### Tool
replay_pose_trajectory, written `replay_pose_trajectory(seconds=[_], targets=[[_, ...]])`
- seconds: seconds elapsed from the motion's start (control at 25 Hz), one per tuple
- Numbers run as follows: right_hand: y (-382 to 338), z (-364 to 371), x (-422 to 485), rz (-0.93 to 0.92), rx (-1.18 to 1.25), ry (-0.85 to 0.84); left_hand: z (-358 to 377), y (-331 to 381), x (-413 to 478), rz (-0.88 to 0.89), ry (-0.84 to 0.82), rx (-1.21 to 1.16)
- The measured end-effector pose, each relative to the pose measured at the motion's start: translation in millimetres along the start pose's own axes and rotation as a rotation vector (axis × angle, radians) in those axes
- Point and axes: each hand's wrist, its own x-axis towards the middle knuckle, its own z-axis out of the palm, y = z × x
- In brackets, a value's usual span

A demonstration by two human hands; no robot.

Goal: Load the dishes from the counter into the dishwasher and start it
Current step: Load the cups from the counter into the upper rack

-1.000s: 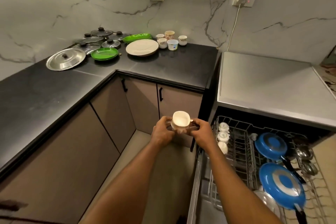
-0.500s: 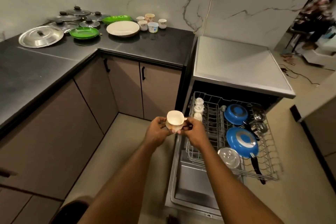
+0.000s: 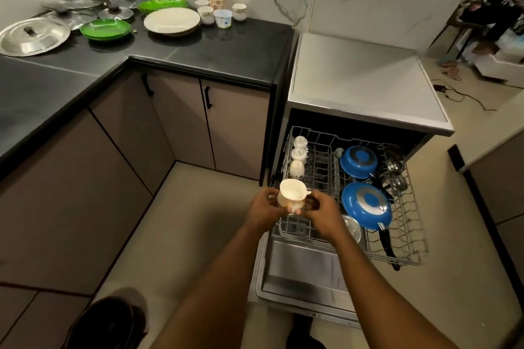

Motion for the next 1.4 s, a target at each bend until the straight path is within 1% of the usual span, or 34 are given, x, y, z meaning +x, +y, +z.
replay_pose_trajectory(seconds=[0.24,0.36,0.52,0.64,0.8,0.92,1.0,1.12,1.4], targets=[[26.7,-50.0,49.1,0.046,-0.018,-0.101,59.1,-1.5,45.1,-0.065,0.067,0.089],[46.0,-65.6,77.4,0.061,-0.011,-0.141,84.0,4.0,60.9,-0.139,0.117,0.132],[74.4,-71.5,107.5,0.113,-0.014,-0.174,107.4,-2.9,84.3,-0.258,0.087,0.066],[94.1,-68.6,141.0,0.144,-0.028,-0.162,122.0,-20.6,116.4,-0.299,0.094,0.003],[120.7,-61.3,182.2,0.208,0.016,-0.252,140.6,-50.2,166.2,-0.306,0.264,-0.058],[142.3,-54.6,214.7,0.188,-0.023,-0.287,151.3,-74.9,201.1,-0.341,0.365,-0.105],[152.4,-47.5,233.4,0.174,-0.089,-0.276,156.3,-87.2,219.6,-0.358,0.441,-0.127],[165.3,-36.9,253.7,0.202,-0.131,-0.258,164.7,-97.8,242.7,-0.401,0.512,-0.171],[179.1,-21.0,286.8,0.269,-0.176,-0.23,170.6,-101.4,283.5,-0.487,0.644,-0.429]])
